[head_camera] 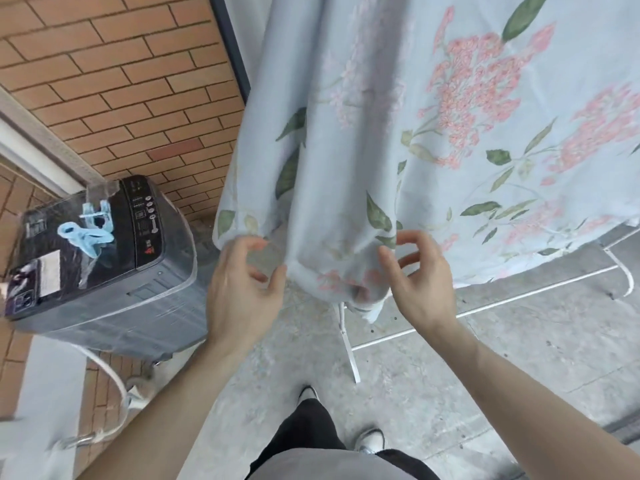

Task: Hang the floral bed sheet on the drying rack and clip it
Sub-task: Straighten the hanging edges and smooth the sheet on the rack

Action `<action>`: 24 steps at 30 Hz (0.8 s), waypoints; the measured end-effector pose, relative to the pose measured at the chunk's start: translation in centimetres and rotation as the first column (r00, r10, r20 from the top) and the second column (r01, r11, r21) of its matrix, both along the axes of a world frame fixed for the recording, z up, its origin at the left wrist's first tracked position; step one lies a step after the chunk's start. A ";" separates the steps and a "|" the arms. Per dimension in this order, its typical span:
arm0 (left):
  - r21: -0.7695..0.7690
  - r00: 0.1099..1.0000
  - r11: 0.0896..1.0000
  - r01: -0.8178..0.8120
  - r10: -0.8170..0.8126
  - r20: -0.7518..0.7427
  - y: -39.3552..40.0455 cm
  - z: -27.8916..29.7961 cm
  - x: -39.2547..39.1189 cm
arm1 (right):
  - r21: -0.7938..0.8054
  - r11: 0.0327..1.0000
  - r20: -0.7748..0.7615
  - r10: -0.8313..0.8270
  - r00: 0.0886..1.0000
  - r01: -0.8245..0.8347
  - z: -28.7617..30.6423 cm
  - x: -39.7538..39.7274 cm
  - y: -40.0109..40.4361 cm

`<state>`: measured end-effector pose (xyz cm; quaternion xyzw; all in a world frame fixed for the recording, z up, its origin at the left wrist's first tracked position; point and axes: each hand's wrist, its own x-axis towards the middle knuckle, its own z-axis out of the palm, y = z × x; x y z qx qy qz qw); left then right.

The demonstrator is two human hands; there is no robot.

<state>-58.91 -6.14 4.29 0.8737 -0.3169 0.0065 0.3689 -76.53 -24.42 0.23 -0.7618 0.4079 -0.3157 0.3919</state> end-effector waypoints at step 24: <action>-0.170 0.987 0.973 -0.158 0.162 0.012 -5.2 5.4 11.4 | 0.140 0.980 0.032 0.137 0.990 -0.140 0.5 1.5 -0.2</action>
